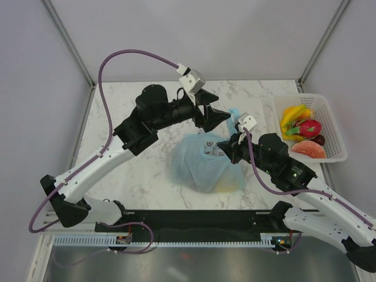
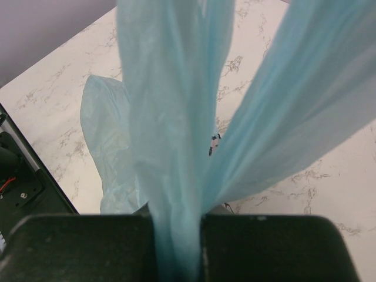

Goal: Place the fake fruits into the plastic bag and tie a complex knot
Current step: Adjust the plastic bag at the center of the board.

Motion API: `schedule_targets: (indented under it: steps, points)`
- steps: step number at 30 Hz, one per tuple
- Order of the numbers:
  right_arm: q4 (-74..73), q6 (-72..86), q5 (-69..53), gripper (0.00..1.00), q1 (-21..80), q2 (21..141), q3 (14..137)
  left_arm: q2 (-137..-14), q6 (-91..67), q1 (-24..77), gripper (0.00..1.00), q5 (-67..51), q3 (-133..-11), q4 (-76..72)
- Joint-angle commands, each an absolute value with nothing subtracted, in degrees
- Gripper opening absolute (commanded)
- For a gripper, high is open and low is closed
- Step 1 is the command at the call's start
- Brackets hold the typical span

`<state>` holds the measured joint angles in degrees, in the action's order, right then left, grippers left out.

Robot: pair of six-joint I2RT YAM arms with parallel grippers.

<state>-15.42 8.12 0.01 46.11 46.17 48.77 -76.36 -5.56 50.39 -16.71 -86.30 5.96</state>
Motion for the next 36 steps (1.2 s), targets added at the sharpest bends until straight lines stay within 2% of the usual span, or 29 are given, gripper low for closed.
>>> schedule_targets:
  steps: [1, 7, 10, 11, 12, 13, 16, 28, 36]
  points:
    - [-13.1, 7.9, 0.1, 0.0, 46.0, 45.2, 48.8, -79.1, -9.4, 49.7, 0.8, -20.5, -90.2, 6.3]
    - [-13.2, 7.8, 0.1, 0.0, 46.0, 45.0, 48.6, -83.1, -11.9, 49.3, 0.68, -24.3, -92.3, 7.1]
    - [-13.2, 7.8, 0.2, 0.0, 46.0, 44.9, 48.6, -84.4, -12.0, 49.2, 0.56, -26.2, -93.0, 6.9]
    - [-13.2, 7.8, 0.1, 0.0, 46.0, 44.7, 48.6, -84.5, -11.9, 49.2, 0.44, -26.7, -93.1, 6.9]
    - [-13.3, 7.8, 0.1, 0.0, 46.0, 44.8, 48.6, -84.5, -11.7, 49.1, 0.36, -26.8, -93.0, 6.7]
    - [-13.3, 7.8, 0.1, 0.0, 46.0, 44.7, 48.6, -84.2, -11.5, 49.0, 0.2, -26.5, -92.9, 6.5]
    - [-13.4, 7.8, 0.2, 0.0, 46.0, 44.5, 48.6, -83.3, -12.1, 48.2, 0.02, -22.7, -91.6, 6.5]
    - [-13.7, 8.1, -1.0, 0.0, 46.0, 44.1, 48.5, -80.0, -12.7, 44.6, 0.02, -12.7, -85.5, 8.0]
    - [-14.8, 8.3, -0.4, 0.0, 46.0, 43.8, 48.3, -74.6, -10.5, 44.5, 0.02, -0.2, -81.1, 11.1]
